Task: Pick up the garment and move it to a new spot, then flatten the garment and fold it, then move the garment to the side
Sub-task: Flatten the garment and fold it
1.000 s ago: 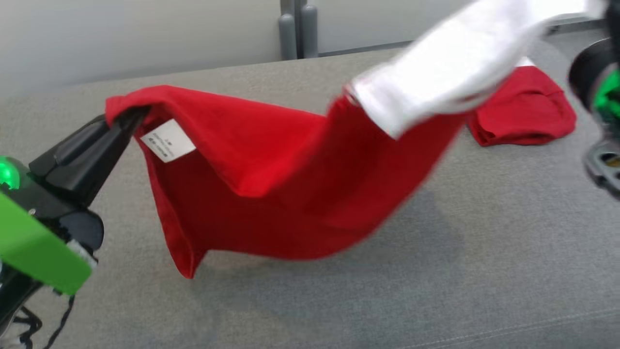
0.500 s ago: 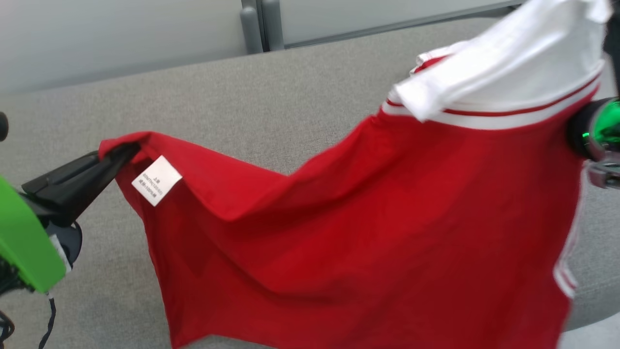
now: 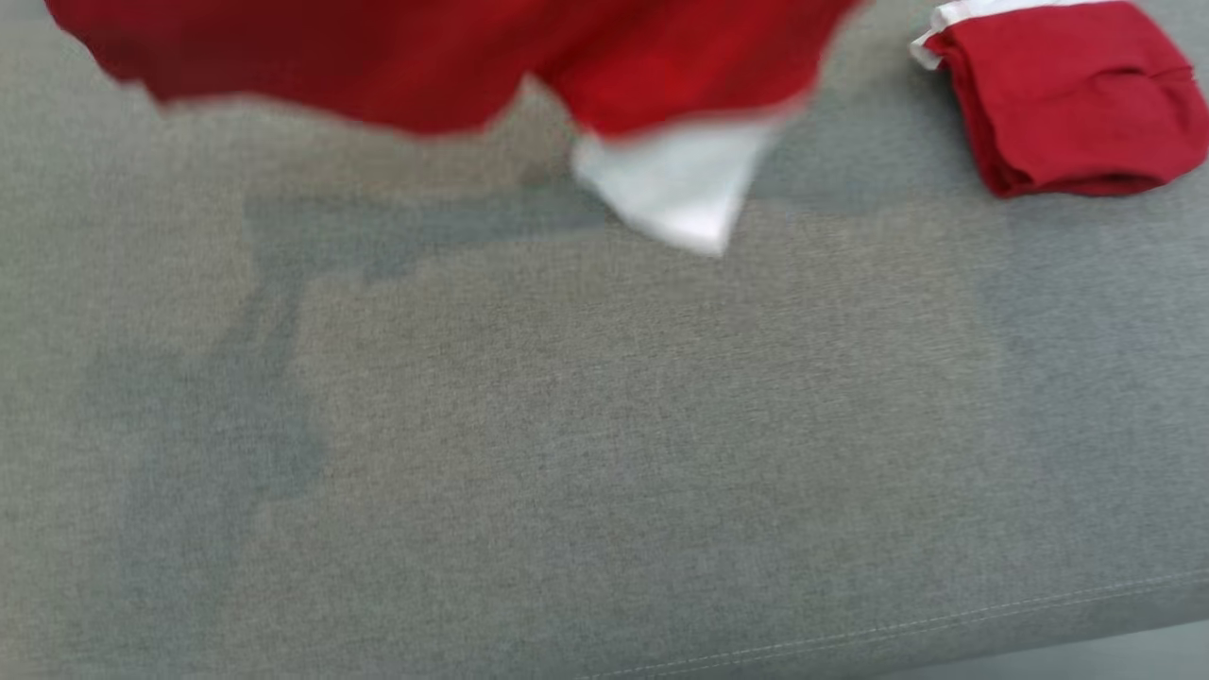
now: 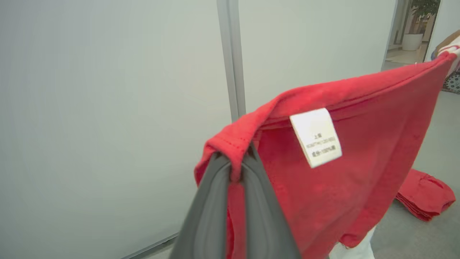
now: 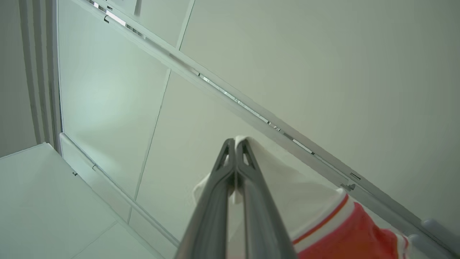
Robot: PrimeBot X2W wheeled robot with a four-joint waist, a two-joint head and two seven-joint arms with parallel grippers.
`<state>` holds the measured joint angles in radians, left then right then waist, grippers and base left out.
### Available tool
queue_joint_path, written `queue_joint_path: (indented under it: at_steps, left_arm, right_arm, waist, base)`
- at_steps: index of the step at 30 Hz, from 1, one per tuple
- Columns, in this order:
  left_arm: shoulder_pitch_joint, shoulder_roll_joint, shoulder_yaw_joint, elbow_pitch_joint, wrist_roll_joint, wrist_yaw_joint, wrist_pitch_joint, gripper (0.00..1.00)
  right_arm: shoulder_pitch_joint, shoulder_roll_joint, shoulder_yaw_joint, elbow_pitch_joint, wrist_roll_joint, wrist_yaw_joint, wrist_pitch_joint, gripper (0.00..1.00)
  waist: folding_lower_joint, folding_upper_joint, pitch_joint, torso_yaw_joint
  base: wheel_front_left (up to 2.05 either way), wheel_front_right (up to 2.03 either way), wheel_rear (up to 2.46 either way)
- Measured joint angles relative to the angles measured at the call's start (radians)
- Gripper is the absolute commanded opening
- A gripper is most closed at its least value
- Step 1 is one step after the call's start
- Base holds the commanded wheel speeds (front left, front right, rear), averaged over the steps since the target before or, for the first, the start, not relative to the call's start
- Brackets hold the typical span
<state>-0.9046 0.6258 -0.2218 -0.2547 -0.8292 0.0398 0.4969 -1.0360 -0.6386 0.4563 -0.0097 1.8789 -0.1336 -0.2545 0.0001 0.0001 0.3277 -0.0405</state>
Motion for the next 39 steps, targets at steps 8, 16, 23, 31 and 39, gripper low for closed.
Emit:
queue_joint_path:
  at_steps: [8,16,23,31,39]
  left_arm:
    - [-0.088,-0.109,-0.125,0.087,0.189,-0.085,-0.220,0.00]
    - [0.286,-0.230,-0.270,0.333,0.292,-0.100,-0.453,0.00]
    - [0.388,-0.253,-0.167,0.464,0.251,-0.040,-0.628,0.00]
    - [0.409,-0.263,-0.145,0.514,0.216,-0.074,-0.739,0.00]
    - [0.524,-0.246,-0.176,0.525,0.212,-0.109,-0.734,0.00]
  right_arm:
    - [-0.222,0.100,0.267,0.166,-0.185,0.001,0.000,0.00]
    - [0.251,0.181,0.373,0.245,-0.090,0.000,0.000,0.00]
    - [0.392,0.219,0.240,0.189,-0.011,0.005,-0.001,0.00]
    - [0.518,0.181,0.300,0.040,0.024,0.110,0.019,0.00]
    - [0.637,0.056,0.259,-0.074,0.075,0.150,0.024,0.00]
  waist:
    - [0.0001,-0.0001,0.114,0.025]
    - [0.0003,-0.0001,0.203,0.035]
    - [0.0000,-0.0001,0.191,0.036]
    - [0.0000,-0.0001,0.121,0.020]
    - [0.0000,-0.0001,0.023,0.011]
  base:
    - [0.00,0.00,0.00]
    - [0.00,0.00,0.00]
    - [0.00,0.00,0.00]
    - [0.00,0.00,0.00]
    - [0.00,0.00,0.00]
